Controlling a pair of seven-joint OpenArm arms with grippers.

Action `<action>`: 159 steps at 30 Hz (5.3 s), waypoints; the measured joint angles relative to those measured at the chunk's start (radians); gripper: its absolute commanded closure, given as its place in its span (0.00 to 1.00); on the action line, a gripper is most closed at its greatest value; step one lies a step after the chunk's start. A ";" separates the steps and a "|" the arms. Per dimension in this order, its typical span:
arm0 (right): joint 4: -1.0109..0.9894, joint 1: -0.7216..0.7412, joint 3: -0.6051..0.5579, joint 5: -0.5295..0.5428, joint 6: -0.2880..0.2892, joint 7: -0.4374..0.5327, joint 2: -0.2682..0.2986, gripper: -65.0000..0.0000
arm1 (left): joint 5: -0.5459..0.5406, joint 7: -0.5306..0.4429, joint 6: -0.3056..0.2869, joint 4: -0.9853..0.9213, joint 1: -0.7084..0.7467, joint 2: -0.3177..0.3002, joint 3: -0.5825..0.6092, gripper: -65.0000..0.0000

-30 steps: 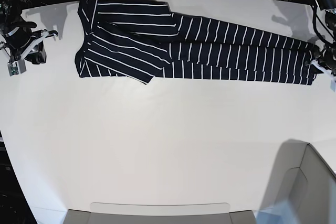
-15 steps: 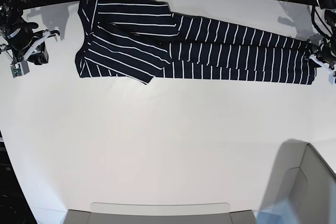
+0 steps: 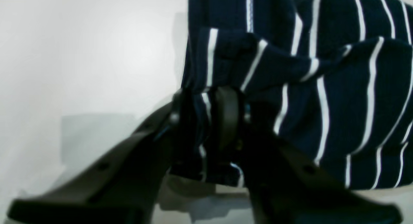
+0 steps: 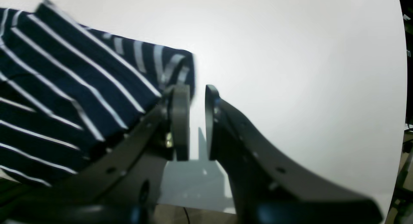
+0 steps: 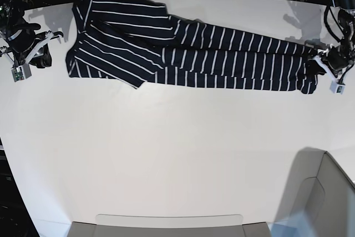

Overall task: Fold the T-shirt properly
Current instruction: 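Pull the strip ends apart with both grippers to straighten it, then carry the strip end with the left gripper toward the middle, then release the folded end and press it flat with the left gripper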

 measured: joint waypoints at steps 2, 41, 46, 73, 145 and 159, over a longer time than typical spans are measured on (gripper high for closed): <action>0.000 0.000 0.002 0.000 0.000 -0.002 0.000 0.86 | -0.006 0.003 -0.006 0.000 -0.003 0.002 0.004 0.98; 0.000 0.017 0.003 0.002 0.000 -0.002 0.018 0.86 | 0.057 0.459 -0.006 0.465 -0.023 0.044 -0.460 1.00; 0.000 0.022 0.003 0.002 0.000 -0.001 0.018 0.86 | 0.055 0.470 -0.005 0.644 0.048 0.124 -0.464 1.00; 0.001 0.023 0.000 0.000 0.000 0.001 0.002 0.86 | 0.718 0.359 -0.006 0.998 0.183 0.620 0.250 1.00; -0.045 0.084 -0.087 -0.016 0.000 0.000 -0.028 0.86 | 0.554 0.300 -0.005 1.008 0.222 0.633 0.013 1.00; -0.046 0.078 -0.080 -0.015 0.000 0.000 -0.047 0.86 | 0.638 0.298 -0.009 0.945 0.253 0.650 0.313 1.00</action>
